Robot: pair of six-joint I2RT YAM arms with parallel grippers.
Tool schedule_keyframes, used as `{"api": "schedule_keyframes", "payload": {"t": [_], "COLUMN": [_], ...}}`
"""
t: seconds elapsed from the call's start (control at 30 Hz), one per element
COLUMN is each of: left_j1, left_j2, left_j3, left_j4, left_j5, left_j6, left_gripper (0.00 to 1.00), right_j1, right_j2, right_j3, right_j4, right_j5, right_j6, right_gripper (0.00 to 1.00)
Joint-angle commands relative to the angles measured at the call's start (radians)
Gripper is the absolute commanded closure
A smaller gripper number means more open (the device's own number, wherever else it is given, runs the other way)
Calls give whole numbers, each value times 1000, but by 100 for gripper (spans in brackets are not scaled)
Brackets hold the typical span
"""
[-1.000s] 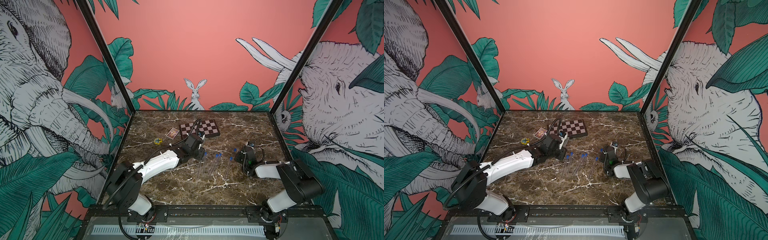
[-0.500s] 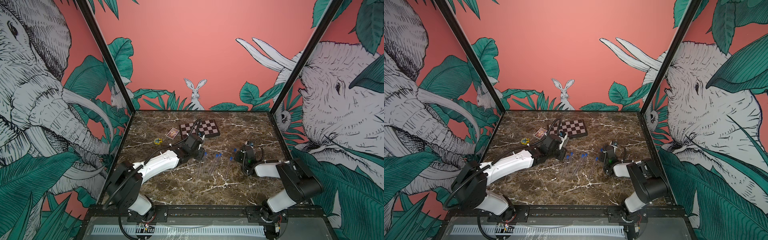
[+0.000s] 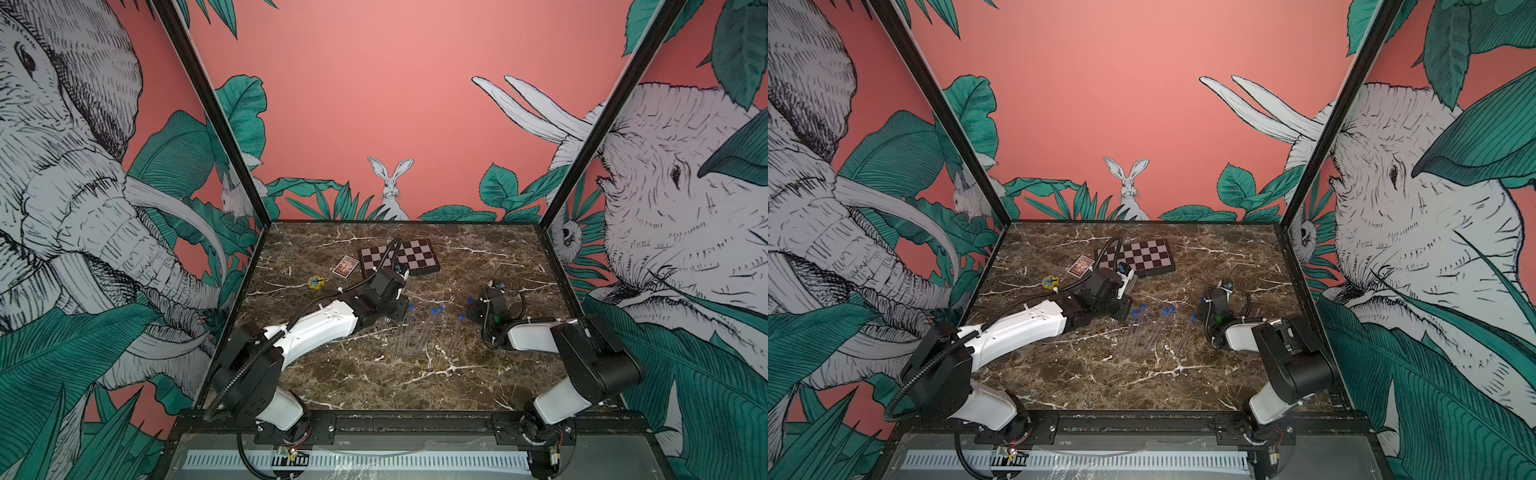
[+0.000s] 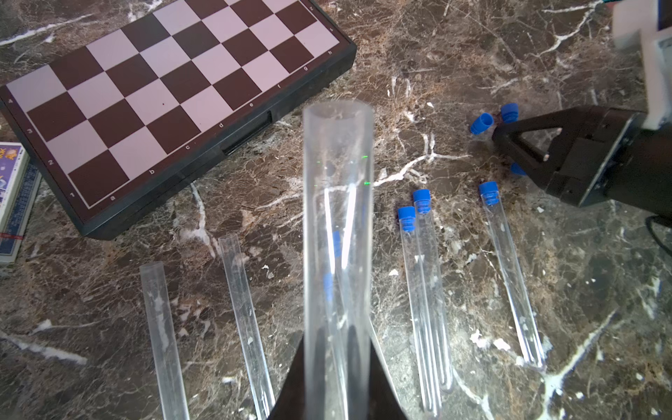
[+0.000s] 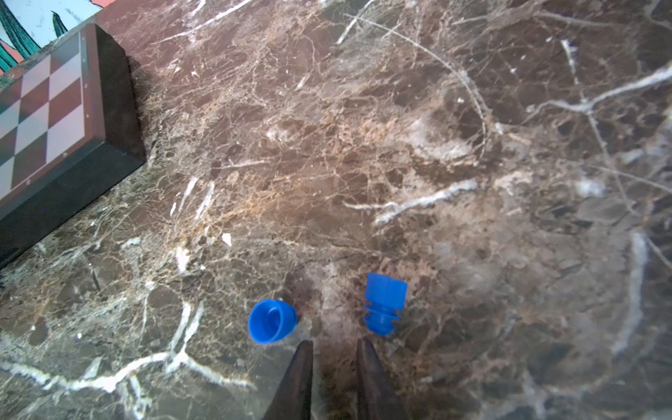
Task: Remove stoppers from test tubes
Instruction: Place the stopper at the center of the board.
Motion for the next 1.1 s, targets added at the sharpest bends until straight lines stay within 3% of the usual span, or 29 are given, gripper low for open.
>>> {"api": "schedule_keyframes", "payload": {"t": [0.0, 0.27, 0.73, 1.07], "left_j1": [6, 11, 24, 24], "left_j2": [-36, -15, 208, 252], "left_j3": [8, 25, 107, 88], "left_j4": [-19, -26, -37, -45], "left_j5": [-14, -5, 60, -74], "left_j6": [4, 11, -11, -49], "left_gripper": [100, 100, 100, 100], "right_j1": [-3, -3, -3, -3], "right_j2": [12, -89, -573, -722], "right_j3": [12, 43, 158, 146], "right_j4": [-12, -61, -395, -493], "right_j5": [-3, -25, -17, -35], "right_j6": [9, -1, -78, -77], "right_gripper": [78, 73, 69, 68]}}
